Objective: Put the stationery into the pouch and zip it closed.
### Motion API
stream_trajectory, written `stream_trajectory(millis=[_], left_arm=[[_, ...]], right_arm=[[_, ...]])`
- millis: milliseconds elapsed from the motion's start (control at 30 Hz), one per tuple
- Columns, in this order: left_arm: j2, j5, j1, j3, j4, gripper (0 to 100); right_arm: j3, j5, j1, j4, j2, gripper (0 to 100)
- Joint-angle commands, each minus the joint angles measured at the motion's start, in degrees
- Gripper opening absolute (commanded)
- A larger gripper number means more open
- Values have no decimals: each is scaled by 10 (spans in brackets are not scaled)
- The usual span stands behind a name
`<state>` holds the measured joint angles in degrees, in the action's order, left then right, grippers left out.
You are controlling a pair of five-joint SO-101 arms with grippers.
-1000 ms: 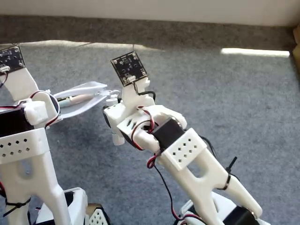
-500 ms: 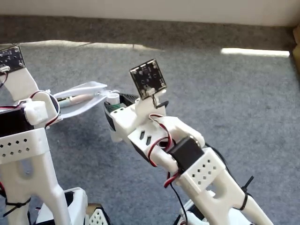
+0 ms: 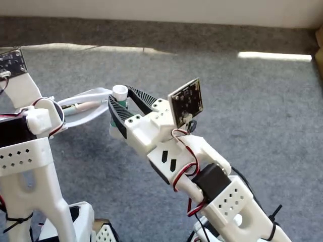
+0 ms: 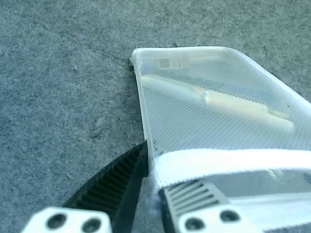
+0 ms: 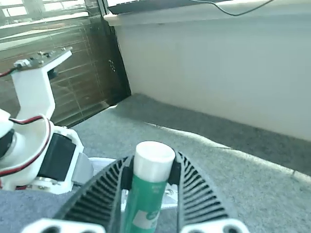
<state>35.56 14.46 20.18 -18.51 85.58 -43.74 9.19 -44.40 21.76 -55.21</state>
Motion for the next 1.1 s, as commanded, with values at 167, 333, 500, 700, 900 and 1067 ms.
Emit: stream_trajectory(millis=[167,333,500,700,900,1067], left_arm=[[7,-6,-12,11,-1,6],[7,-6,-11,11,-1,6],[7,-6,-11,11,-1,6],[7,-6,-11,11,0,6],[7,-6,-11,11,2,6],[7,-6,-11,-1,-2,6]], right_arm=[[-73,1,-62,-209,-19,12],[-145,1,-64,-376,-18,12],[-196,1,-63,-483,-17,12],[-202,1,-61,-501,-12,12],[-191,2,-52,-518,91,12],[-177,1,-42,-666,196,9]])
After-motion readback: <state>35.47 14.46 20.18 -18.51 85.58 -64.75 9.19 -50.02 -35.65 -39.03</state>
